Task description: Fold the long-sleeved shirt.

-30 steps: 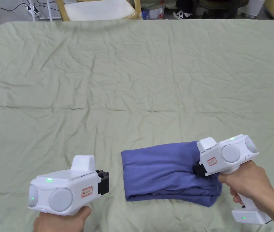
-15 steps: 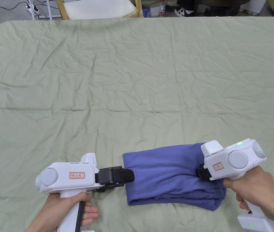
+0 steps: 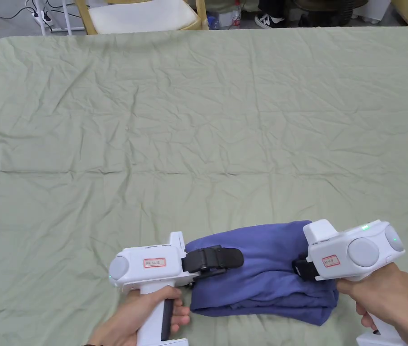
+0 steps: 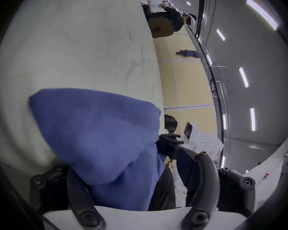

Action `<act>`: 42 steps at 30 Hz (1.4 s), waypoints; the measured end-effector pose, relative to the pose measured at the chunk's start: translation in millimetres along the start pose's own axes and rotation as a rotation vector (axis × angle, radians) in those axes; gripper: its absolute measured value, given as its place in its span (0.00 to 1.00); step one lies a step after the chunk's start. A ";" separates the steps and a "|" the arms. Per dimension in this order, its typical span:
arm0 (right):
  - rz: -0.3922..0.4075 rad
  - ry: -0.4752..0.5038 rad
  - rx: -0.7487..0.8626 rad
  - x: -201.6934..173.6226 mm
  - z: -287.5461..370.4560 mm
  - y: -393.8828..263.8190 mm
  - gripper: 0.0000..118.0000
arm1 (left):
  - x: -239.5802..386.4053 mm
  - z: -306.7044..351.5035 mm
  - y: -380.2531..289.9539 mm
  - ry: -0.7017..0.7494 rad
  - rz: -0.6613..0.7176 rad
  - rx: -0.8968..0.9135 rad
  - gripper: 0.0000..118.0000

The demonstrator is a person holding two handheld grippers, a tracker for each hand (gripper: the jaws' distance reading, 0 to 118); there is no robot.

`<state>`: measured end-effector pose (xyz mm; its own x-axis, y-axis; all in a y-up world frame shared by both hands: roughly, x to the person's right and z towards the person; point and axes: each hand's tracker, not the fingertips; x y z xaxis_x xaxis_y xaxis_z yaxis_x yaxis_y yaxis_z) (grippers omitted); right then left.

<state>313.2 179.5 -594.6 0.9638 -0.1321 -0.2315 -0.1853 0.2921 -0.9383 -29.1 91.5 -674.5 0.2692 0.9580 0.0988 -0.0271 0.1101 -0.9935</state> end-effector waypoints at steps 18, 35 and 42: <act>0.010 -0.061 0.168 -12.9 25.5 -8.1 0.01 | 39.3 4.3 -7.2 0.304 -0.187 -0.036 0.12; -0.003 -0.106 0.461 -74.1 112.1 -46.2 0.01 | 65.9 18.7 -7.9 0.379 -0.269 -0.058 0.12; 0.060 -0.060 0.457 -109.2 103.8 -21.8 0.01 | 59.8 85.8 7.7 0.464 -0.298 -0.034 0.12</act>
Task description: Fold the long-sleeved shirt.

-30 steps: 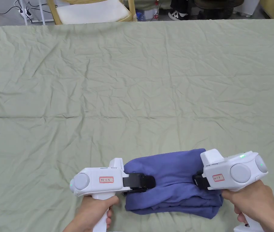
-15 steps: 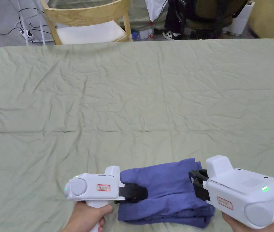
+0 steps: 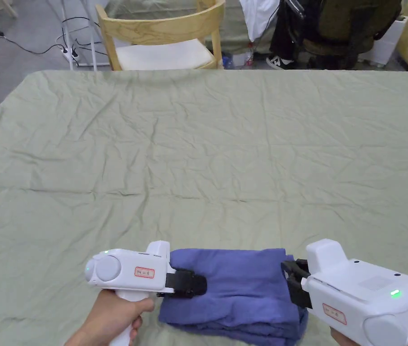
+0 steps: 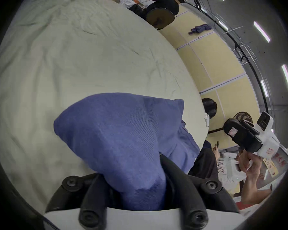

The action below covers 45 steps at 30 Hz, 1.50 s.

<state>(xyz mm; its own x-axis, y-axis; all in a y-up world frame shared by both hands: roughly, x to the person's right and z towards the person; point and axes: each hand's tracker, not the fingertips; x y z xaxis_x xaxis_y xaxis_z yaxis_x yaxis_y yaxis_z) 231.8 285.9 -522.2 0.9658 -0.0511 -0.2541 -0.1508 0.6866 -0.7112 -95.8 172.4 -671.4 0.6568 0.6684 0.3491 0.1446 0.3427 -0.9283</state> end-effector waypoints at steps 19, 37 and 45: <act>0.250 0.415 0.008 -223.9 -94.5 97.3 0.01 | -164.5 239.9 -9.4 0.403 0.109 0.067 0.12; 0.359 0.519 -0.021 -303.4 -127.4 116.6 0.01 | -234.6 340.4 -18.1 0.624 0.209 -0.003 0.12; 0.359 0.520 -0.018 -303.9 -121.9 120.0 0.01 | -228.0 328.1 -26.9 0.774 0.189 0.054 0.73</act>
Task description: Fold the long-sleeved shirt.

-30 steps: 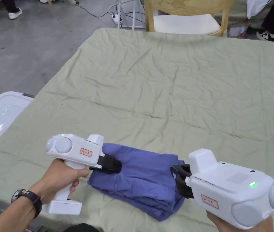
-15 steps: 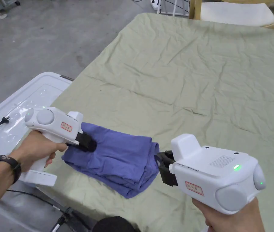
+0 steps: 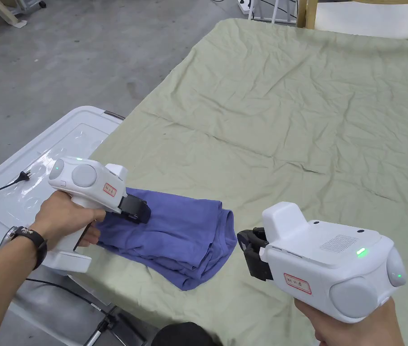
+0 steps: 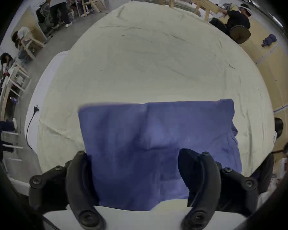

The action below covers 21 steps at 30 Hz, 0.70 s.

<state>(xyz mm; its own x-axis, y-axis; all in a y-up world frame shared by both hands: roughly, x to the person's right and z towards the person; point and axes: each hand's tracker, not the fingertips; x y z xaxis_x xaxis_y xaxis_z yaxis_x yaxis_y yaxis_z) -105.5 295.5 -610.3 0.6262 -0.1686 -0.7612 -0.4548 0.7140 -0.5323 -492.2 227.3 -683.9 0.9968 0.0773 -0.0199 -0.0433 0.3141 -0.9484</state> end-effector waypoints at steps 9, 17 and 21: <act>-0.010 -0.071 0.075 8.8 48.4 -8.2 0.01 | 20.6 83.9 -24.7 0.033 0.249 0.347 0.73; -0.071 -0.213 0.218 28.6 130.9 -29.9 0.01 | 135.2 144.3 -59.9 0.113 0.031 0.580 0.73; -0.099 -0.320 0.293 39.5 180.3 -44.1 0.01 | 206.7 152.6 -73.8 0.053 -0.037 0.682 0.73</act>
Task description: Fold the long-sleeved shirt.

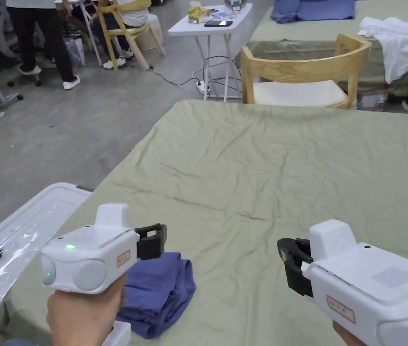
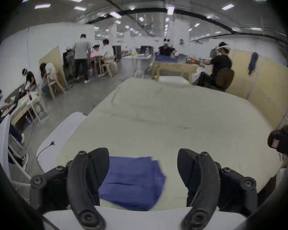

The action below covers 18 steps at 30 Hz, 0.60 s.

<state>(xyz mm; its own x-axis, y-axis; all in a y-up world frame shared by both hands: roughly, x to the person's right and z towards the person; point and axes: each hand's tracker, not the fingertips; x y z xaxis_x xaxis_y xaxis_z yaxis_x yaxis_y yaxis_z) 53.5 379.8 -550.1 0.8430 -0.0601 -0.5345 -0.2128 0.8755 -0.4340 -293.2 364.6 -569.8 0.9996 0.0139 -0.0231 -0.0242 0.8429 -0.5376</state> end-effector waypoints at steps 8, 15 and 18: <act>-0.063 -0.310 0.159 62.5 103.5 -0.2 0.01 | 135.2 30.0 12.5 -0.181 -0.085 0.151 0.31; -0.094 -0.560 0.243 115.6 171.7 8.4 0.01 | 213.8 40.7 47.3 -0.257 -0.116 0.247 0.01; -0.114 -0.629 0.273 138.0 190.8 18.9 0.01 | 230.2 44.1 77.5 -0.274 -0.088 0.296 0.00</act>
<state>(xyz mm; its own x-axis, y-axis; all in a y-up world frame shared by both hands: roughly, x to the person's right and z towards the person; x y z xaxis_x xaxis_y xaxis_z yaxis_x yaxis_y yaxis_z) 260.1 479.6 -493.7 0.9964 0.0579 0.0616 -0.0430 0.9745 -0.2202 -64.4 456.8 -579.6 0.9650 0.0438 0.2585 0.0262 0.9649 -0.2611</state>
